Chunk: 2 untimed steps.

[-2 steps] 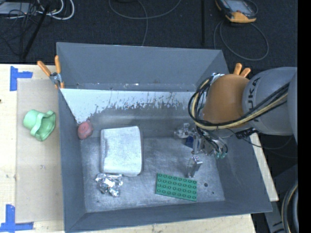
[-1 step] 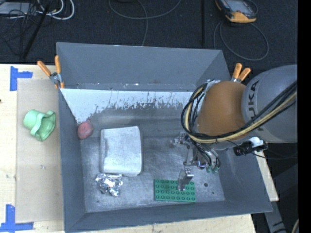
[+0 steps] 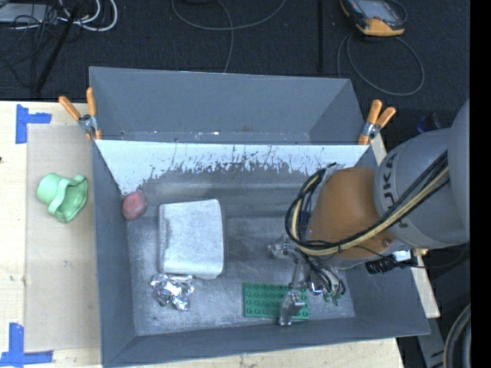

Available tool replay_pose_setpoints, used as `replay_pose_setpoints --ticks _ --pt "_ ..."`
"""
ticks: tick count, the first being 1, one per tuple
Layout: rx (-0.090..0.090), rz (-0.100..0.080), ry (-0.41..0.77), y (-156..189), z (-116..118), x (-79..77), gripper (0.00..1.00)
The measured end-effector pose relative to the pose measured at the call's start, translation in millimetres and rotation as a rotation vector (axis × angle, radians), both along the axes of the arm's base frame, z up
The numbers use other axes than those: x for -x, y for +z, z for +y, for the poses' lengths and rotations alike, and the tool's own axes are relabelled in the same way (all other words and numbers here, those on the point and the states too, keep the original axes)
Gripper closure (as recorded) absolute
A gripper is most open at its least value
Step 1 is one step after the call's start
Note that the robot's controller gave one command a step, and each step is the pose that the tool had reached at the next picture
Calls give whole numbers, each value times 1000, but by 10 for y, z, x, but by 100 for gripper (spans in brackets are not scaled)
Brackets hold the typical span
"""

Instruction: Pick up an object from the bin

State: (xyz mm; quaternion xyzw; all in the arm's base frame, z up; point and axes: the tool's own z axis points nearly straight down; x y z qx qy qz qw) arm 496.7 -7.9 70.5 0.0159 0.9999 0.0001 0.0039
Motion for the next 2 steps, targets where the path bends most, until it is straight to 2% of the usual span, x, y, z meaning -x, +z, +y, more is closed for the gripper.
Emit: replay_pose_setpoints --ticks 1,2 --pt "0 -2 4 45 6 -22 100" --pt "-1 0 -12 1278 215 -159 100"
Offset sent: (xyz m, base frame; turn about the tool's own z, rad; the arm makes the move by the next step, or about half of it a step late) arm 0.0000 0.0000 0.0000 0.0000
